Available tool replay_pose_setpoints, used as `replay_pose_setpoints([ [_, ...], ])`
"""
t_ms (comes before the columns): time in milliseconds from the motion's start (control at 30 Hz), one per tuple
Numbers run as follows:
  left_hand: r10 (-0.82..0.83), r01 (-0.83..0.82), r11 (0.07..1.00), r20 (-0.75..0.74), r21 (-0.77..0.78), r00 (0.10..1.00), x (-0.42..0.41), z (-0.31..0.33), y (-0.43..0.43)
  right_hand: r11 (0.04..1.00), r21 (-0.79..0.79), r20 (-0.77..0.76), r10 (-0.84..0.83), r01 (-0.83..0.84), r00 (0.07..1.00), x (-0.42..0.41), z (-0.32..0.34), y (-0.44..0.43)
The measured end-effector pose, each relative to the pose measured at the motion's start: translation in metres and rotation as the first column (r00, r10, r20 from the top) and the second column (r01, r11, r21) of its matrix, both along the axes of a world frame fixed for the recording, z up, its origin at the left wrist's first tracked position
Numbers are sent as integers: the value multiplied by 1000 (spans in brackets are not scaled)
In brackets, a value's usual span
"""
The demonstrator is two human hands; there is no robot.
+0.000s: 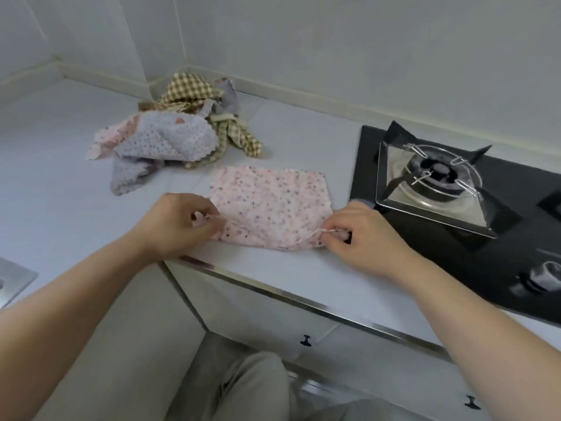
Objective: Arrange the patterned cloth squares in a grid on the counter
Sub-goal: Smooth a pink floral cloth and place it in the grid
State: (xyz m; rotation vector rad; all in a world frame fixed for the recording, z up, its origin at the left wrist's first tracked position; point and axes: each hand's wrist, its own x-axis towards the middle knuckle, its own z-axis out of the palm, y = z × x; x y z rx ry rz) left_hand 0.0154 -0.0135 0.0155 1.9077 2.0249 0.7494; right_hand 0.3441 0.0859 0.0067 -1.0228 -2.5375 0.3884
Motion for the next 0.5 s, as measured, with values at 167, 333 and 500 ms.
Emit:
replay_pose_setpoints([
  [167, -10, 6, 998, 78, 60, 997, 2, -2, -15, 996, 83, 57, -37, 32, 998, 3, -7, -28],
  [333, -77, 60, 994, 199, 89, 977, 7, 20, -30, 967, -123, -43, -228, 221, 973, 11, 5, -72],
  [500, -11, -10, 994, 185, 113, 983, -3, 12, -23, 948, -122, -107, -308, 295, 945, 4, 18, -76],
])
